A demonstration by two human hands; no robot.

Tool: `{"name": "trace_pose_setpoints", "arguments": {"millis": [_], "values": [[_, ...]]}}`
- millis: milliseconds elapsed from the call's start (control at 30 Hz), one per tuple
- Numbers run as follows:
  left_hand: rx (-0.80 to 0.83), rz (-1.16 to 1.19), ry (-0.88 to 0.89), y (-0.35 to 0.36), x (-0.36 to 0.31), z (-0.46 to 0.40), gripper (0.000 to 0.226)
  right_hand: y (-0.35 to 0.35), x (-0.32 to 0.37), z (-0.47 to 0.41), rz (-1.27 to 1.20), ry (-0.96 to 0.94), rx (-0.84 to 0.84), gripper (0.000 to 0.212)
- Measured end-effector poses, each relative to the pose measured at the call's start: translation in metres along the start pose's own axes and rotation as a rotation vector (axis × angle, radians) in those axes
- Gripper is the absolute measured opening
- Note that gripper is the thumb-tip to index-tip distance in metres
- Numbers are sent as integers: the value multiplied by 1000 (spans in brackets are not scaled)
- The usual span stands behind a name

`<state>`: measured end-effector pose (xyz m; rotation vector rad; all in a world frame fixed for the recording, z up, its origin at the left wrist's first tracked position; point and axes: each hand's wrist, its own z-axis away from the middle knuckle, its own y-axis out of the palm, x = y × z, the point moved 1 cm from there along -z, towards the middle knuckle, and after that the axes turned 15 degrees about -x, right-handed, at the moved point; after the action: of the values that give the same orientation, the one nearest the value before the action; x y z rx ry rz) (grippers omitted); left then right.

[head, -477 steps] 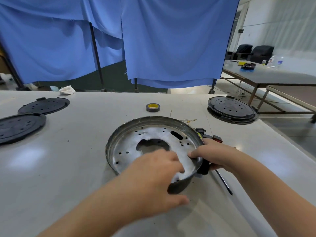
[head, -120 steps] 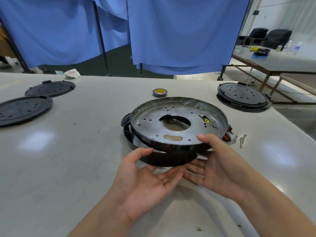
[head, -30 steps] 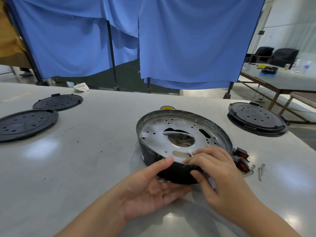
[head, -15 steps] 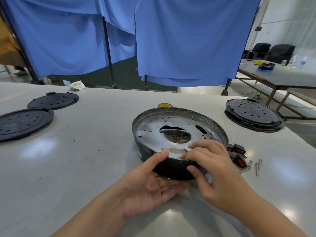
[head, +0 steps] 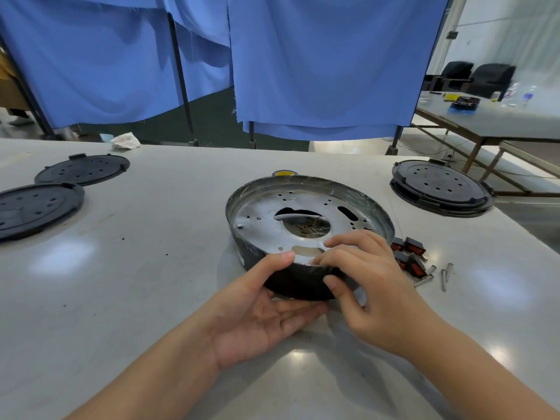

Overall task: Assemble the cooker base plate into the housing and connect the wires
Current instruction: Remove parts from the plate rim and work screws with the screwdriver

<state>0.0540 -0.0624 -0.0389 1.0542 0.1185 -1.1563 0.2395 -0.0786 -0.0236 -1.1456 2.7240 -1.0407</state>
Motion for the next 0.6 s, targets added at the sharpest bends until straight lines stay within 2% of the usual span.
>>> {"name": "trace_pose_setpoints", "arguments": {"millis": [133,233,433,600], "values": [[-59,-11,57,4,4,-2,75,-3,0,4,-34,38,13,26],[-44,-23,78,5,6,-1,73,-7,-3,5,-42,68,-9,26],[-13,-5,58,4,4,0,72,-7,-6,7,7,72,-7,18],[-52,-5,20,4,2,4,78,-6,-5,5,-5,101,12,16]]}}
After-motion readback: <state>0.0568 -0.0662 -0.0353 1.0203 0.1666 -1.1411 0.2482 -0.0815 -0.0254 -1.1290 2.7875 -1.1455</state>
